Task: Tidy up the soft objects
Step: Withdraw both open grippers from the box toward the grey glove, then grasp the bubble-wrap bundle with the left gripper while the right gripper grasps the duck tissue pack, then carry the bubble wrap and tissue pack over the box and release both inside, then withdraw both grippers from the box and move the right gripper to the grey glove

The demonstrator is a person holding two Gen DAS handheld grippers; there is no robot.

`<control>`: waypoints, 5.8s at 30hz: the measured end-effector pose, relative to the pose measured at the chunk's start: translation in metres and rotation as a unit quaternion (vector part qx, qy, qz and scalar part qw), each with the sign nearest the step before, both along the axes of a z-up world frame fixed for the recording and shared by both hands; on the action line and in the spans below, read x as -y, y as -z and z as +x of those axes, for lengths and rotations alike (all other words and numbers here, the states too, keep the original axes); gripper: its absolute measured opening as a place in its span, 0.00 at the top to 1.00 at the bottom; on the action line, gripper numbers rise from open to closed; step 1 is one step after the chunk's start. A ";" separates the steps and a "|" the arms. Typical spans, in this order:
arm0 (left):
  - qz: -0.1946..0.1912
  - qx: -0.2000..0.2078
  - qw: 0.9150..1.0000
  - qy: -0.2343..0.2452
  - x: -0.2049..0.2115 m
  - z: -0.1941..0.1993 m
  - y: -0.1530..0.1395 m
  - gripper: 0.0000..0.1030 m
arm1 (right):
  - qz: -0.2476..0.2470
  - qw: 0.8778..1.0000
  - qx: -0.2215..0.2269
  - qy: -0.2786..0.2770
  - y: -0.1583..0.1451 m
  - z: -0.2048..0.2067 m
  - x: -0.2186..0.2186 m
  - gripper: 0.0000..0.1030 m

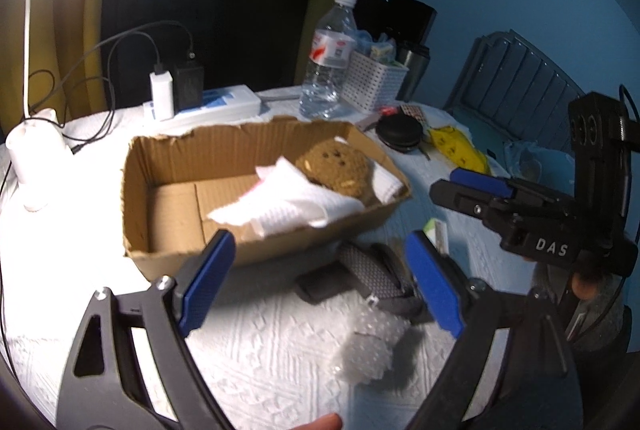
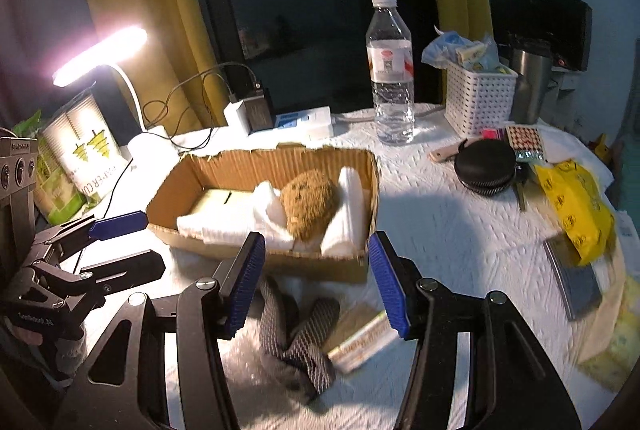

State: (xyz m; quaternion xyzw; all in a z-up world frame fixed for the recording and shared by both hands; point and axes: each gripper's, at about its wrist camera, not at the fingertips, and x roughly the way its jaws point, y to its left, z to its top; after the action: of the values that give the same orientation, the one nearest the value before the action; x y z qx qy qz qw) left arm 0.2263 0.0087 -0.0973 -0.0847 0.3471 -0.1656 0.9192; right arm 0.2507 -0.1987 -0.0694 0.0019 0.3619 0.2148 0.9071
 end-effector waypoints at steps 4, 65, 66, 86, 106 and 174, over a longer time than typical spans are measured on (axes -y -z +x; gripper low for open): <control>0.002 -0.006 1.000 0.006 0.008 -0.009 0.007 0.14 | 0.002 1.000 -0.006 0.009 0.007 -0.010 0.010 0.44; 0.079 -0.061 0.995 -0.008 0.010 -0.019 0.068 0.57 | 0.015 0.993 -0.110 0.032 0.085 0.006 0.019 0.40; 0.077 -0.058 0.995 -0.010 0.008 -0.020 0.067 0.57 | 0.014 0.994 -0.106 0.033 0.082 0.006 0.019 0.40; 0.063 0.003 0.995 -0.079 -0.046 -0.029 0.021 0.57 | 0.027 0.999 -0.016 0.006 0.013 -0.018 0.012 0.41; 0.064 0.032 0.991 -0.112 -0.069 0.005 -0.007 0.57 | 0.036 0.998 0.026 -0.055 -0.023 0.003 -0.024 0.40; 0.043 0.006 0.987 -0.154 -0.110 0.011 0.007 0.31 | -0.042 0.988 -0.056 -0.136 0.035 0.057 -0.142 0.40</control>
State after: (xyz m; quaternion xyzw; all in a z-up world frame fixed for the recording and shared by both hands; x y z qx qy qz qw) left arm 0.2371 0.1190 -0.1039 -0.0962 0.3310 -0.0076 0.9387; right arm 0.3073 -0.0570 -0.1048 -0.0729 0.4175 0.3202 0.8473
